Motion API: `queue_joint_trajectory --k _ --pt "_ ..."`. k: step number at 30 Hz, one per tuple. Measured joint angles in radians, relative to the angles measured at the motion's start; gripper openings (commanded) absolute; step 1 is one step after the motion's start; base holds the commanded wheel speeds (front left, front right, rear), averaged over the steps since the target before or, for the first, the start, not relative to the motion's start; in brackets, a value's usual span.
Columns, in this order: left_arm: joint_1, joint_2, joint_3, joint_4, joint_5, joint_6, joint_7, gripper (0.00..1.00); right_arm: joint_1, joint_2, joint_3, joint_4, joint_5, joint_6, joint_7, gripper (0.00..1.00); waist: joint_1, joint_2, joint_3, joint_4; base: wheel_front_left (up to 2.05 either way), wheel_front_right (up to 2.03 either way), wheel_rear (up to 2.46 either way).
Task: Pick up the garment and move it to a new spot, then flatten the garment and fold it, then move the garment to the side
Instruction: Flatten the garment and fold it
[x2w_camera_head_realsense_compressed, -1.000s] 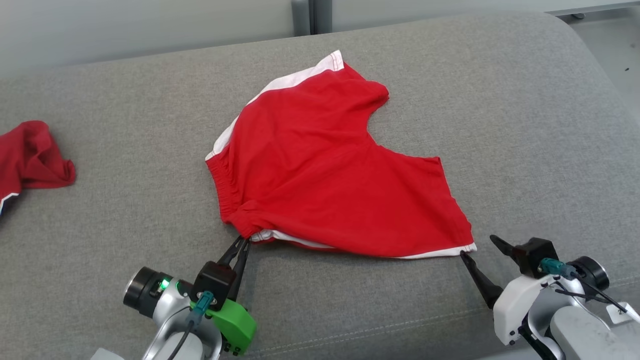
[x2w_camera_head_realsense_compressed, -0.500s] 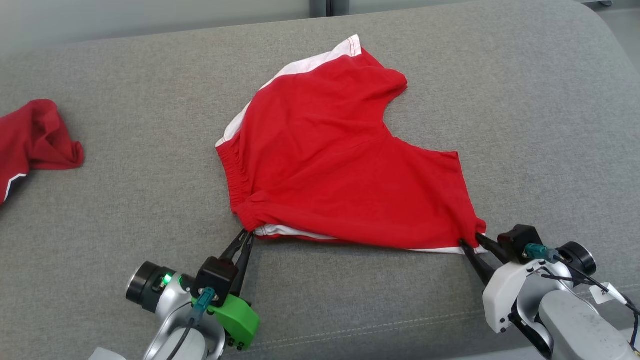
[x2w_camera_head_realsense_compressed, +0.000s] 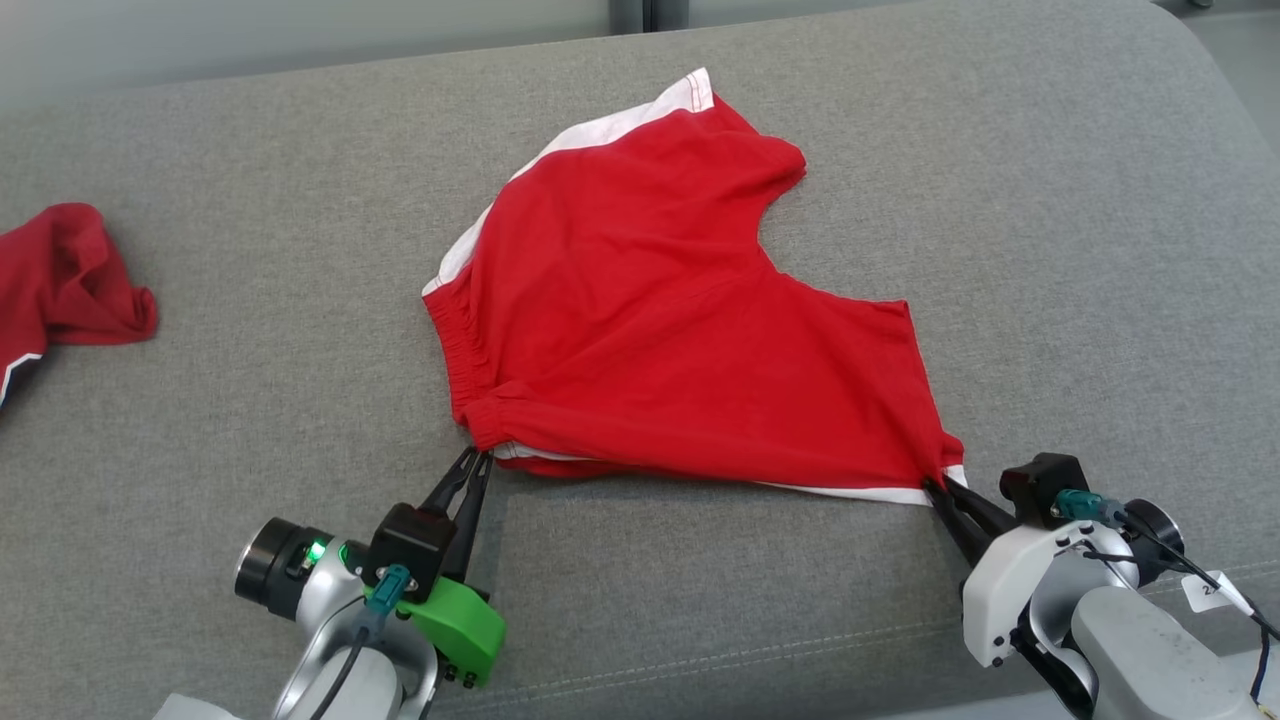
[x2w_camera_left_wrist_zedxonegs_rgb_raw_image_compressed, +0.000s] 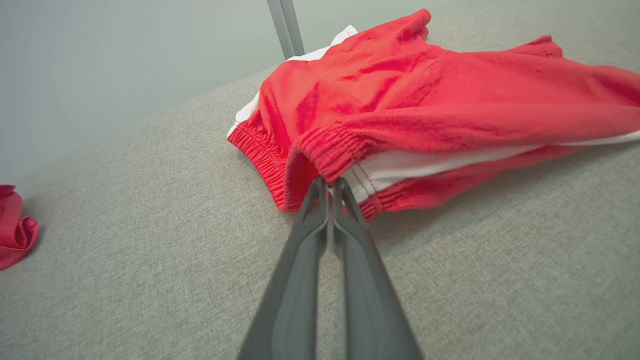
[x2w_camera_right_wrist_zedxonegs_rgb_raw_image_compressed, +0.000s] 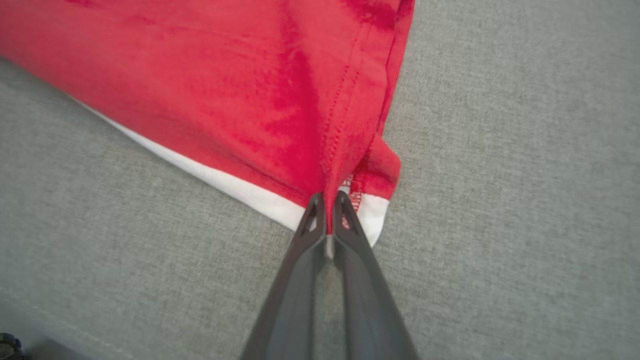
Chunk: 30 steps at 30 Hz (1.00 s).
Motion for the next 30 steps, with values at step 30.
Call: queue_joint_trajectory --k 30 --pt "0.163 0.007 0.150 -0.343 -0.053 0.021 0.000 0.00 0.030 0.014 -0.188 -0.337 0.235 0.006 -0.081 0.00 0.0000 0.0000 -0.154 -0.035 0.00 0.00 0.00"
